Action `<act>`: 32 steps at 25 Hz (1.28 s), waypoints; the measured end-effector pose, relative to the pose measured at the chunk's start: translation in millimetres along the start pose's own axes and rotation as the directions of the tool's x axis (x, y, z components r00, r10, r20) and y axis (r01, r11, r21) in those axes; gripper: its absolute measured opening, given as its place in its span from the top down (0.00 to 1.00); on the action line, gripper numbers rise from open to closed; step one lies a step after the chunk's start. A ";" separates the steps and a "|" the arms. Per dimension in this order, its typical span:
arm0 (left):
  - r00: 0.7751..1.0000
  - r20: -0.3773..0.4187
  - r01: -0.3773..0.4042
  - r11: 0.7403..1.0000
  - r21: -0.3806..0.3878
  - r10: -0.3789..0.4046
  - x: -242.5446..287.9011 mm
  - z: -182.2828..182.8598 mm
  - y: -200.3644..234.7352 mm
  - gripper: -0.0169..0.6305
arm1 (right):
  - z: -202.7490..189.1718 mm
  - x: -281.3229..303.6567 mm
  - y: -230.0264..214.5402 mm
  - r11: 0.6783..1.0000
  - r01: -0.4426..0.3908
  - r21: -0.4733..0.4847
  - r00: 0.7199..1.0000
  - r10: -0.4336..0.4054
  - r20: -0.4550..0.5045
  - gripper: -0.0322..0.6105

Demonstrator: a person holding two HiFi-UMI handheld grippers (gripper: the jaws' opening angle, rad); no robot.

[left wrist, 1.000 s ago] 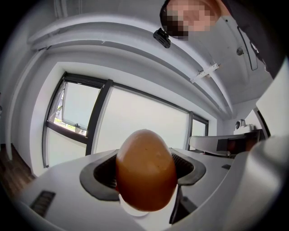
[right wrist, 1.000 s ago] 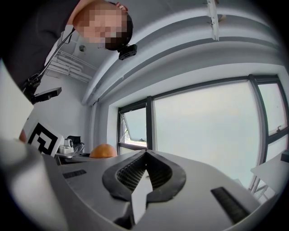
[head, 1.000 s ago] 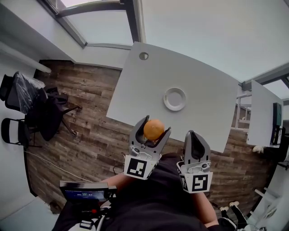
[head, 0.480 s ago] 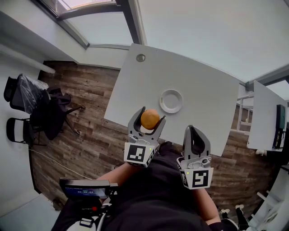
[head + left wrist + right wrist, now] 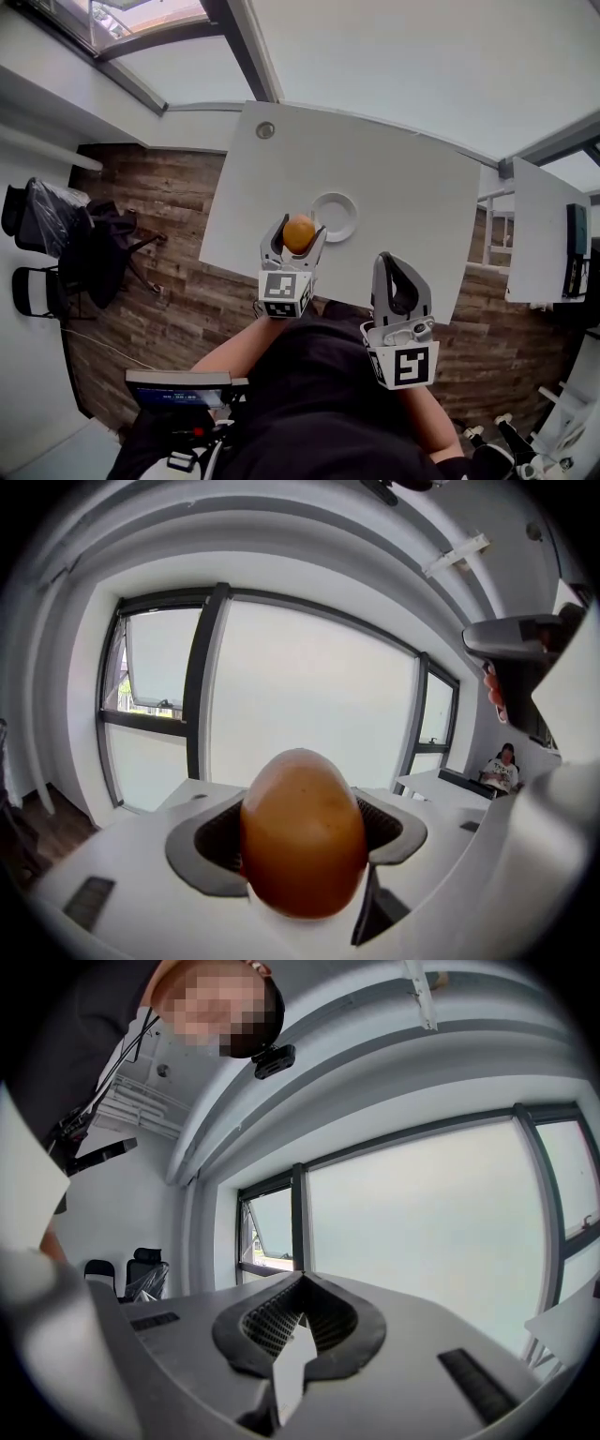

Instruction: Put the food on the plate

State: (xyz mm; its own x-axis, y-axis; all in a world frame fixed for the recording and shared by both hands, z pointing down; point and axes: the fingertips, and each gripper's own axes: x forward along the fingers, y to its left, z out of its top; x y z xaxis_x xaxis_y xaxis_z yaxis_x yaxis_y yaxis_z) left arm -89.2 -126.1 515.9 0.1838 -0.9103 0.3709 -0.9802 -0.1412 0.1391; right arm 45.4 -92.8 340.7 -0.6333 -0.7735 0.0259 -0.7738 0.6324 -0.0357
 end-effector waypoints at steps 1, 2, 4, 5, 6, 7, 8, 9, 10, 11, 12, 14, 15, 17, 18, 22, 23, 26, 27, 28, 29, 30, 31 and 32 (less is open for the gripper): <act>1.000 -0.022 0.012 1.000 -0.003 -0.012 6.6 -8.5 -0.2 0.45 | -1.3 1.4 -0.7 1.000 -0.001 -0.003 1.000 0.001 -0.011 0.95; 0.998 -0.052 0.025 1.000 -0.007 -0.025 13.5 -18.0 0.1 0.45 | -2.2 2.9 -1.3 1.000 -0.002 -0.004 1.000 0.002 -0.018 0.95; 0.992 -0.114 0.049 0.999 -0.006 -0.050 27.9 -37.0 1.2 0.45 | -3.8 5.5 -3.3 1.000 -0.003 -0.004 1.000 0.003 -0.026 0.95; 0.988 -0.141 0.062 0.998 -0.001 -0.061 34.3 -45.3 1.4 0.45 | -5.1 6.5 -4.5 1.000 -0.002 -0.004 1.000 0.002 -0.029 0.95; 0.983 -0.168 0.072 0.997 0.007 -0.070 39.7 -52.3 1.5 0.45 | -6.7 7.2 -5.5 1.000 -0.002 -0.004 0.999 0.001 -0.033 0.95; 0.978 -0.194 0.079 0.997 0.015 -0.075 44.1 -58.9 2.0 0.45 | -8.8 7.8 -6.3 1.000 -0.001 -0.003 0.999 0.001 -0.038 0.95; 0.972 -0.220 0.082 0.996 0.017 -0.077 47.8 -65.7 3.1 0.45 | -10.9 8.4 -7.0 1.000 0.000 -0.003 0.999 0.000 -0.045 0.95; 0.967 -0.243 0.085 0.996 0.007 -0.080 51.1 -72.9 4.4 0.45 | -12.4 8.9 -7.7 1.000 0.003 -0.003 0.999 -0.003 -0.050 0.95; 0.961 -0.261 0.089 0.996 -0.019 -0.091 54.4 -80.3 5.2 0.45 | -13.1 9.2 -9.1 1.000 0.010 -0.005 0.999 -0.010 -0.051 0.95; 0.956 -0.275 0.094 0.994 -0.051 -0.104 57.7 -87.6 5.5 0.45 | -12.8 9.1 -11.2 1.000 0.020 -0.007 0.999 -0.021 -0.047 0.95; 0.951 -0.287 0.097 0.992 -0.076 -0.115 60.4 -94.4 5.7 0.45 | -12.0 8.5 -13.9 0.999 0.033 -0.009 0.999 -0.034 -0.040 0.95; 0.944 -0.308 0.101 0.992 -0.082 -0.121 64.1 -104.6 7.2 0.45 | -12.0 7.2 -19.4 0.998 0.056 -0.010 0.998 -0.056 -0.036 0.95; 0.941 -0.316 0.103 0.992 -0.074 -0.121 65.7 -108.4 8.2 0.45 | -13.6 6.7 -21.6 0.998 0.063 -0.011 0.997 -0.063 -0.042 0.95; 0.937 -0.326 0.111 0.992 -0.066 -0.126 70.1 -114.2 8.8 0.45 | -17.0 5.6 -25.0 0.997 0.077 -0.012 0.996 -0.077 -0.054 0.95; 0.935 -0.329 0.116 0.991 -0.065 -0.131 72.9 -116.6 8.4 0.45 | -18.0 5.1 -26.1 0.996 0.084 -0.012 0.995 -0.084 -0.058 0.95; 0.931 -0.340 0.126 0.991 -0.035 -0.131 84.3 -121.9 8.5 0.45 | -18.8 4.9 -28.4 0.995 0.103 -0.011 0.993 -0.103 -0.065 0.95; 0.930 -0.345 0.128 0.992 -0.022 -0.128 87.2 -123.1 8.4 0.45 | -18.8 5.4 -29.1 0.994 0.105 -0.011 0.992 -0.105 -0.065 0.95; 0.923 -0.361 0.141 0.990 -0.001 -0.132 93.2 -128.2 6.0 0.45 | -19.2 5.7 -29.3 0.994 0.110 -0.013 0.992 -0.111 -0.068 0.95; 0.921 -0.364 0.146 0.989 -0.001 -0.136 94.1 -129.9 4.9 0.45 | -19.5 5.4 -28.4 0.994 0.111 -0.012 0.991 -0.111 -0.069 0.95; 0.919 -0.368 0.152 0.988 -0.001 -0.141 94.6 -131.7 3.7 0.45 | -20.0 5.1 -27.2 0.994 0.109 -0.010 0.992 -0.109 -0.069 0.95; 0.916 -0.375 0.157 0.988 0.001 -0.145 94.7 -133.6 2.6 0.45 | -20.4 5.1 -26.1 0.995 0.104 -0.004 0.992 -0.104 -0.067 0.95; 0.912 -0.385 0.160 0.987 0.008 -0.145 94.3 -135.2 1.6 0.45 | -20.5 5.2 -25.2 0.995 0.098 0.004 0.993 -0.097 -0.062 0.95; 0.907 -0.397 0.162 0.987 0.019 -0.142 93.6 -136.5 0.9 0.45 | -20.3 5.3 -24.6 0.996 0.091 0.009 0.994 -0.090 -0.057 0.95; 0.902 -0.409 0.165 0.986 0.031 -0.138 93.0 -138.2 0.2 0.45 | -20.3 5.2 -24.3 0.996 0.087 0.009 0.995 -0.086 -0.056 0.95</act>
State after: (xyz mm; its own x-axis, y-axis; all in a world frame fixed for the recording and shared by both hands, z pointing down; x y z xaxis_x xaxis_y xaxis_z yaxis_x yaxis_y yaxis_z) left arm -62.1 -157.0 677.4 0.3318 -0.6426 0.6906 -0.9382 -0.3013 0.1703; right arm 60.6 -111.3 362.1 -0.5639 -0.8214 0.0852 -0.8257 0.5625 -0.0425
